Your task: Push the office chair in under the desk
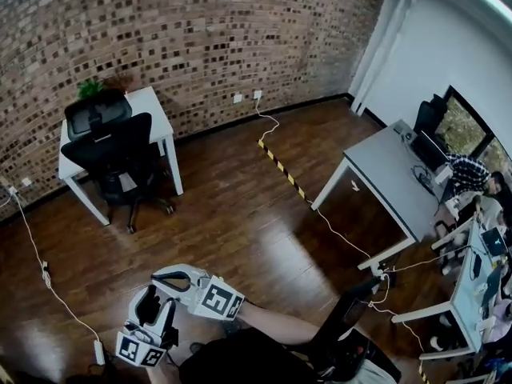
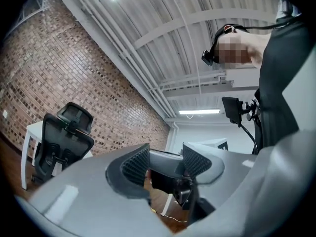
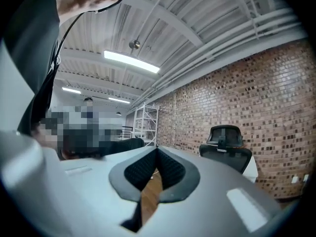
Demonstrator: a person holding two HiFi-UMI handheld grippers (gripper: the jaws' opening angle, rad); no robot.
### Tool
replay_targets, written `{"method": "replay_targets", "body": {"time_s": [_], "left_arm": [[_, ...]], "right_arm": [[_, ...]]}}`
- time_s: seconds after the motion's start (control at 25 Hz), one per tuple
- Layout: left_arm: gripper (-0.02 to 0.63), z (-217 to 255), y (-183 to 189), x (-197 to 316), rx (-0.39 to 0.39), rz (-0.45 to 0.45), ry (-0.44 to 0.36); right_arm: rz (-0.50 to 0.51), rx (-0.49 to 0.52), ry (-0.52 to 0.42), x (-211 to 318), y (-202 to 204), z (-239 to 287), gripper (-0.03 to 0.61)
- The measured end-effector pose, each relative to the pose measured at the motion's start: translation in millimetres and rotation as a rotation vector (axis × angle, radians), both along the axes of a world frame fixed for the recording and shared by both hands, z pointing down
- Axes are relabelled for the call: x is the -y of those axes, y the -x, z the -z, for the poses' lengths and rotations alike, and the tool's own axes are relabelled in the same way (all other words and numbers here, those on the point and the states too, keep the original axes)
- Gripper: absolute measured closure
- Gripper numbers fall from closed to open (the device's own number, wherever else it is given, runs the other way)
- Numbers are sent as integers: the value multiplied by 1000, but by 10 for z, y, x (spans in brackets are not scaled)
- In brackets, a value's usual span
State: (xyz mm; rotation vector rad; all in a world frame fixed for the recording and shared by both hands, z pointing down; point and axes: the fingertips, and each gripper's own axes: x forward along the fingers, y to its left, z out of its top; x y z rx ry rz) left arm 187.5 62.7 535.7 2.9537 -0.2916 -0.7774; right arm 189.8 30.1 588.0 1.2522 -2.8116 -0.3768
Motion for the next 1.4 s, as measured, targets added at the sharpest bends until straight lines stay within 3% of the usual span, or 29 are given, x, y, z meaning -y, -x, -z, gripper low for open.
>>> {"method": "replay_targets", "body": {"time_s": [0.12, 0.24, 0.44, 0.56, 0.68, 0.84, 1.16, 1.4], "left_arm": [[314, 375, 129, -370, 14, -7, -29], [314, 638, 395, -564, 29, 4, -62], [314, 1179, 738, -455, 31, -48, -103], [314, 1503, 801, -679, 50, -58, -106], [316, 1244, 782, -763, 44, -44, -92], [316, 782, 639, -506, 38, -32, -79], [316, 926, 673, -605, 54, -49, -103], [316, 987, 667, -38, 46, -59, -62]], "right_arm": [[-34, 85, -11, -384, 98, 502, 571], [-65, 142, 42, -589, 337, 829, 571], [-106, 108, 56, -386, 691, 1173, 571], [-109, 108, 75, -595, 774, 1377, 571], [-112, 107, 89, -750, 718, 1234, 571], [-137, 97, 96, -531, 507, 935, 571], [-151, 115, 79, -619, 541, 1063, 571], [-158, 115, 108, -72, 541, 1146, 571]]}}
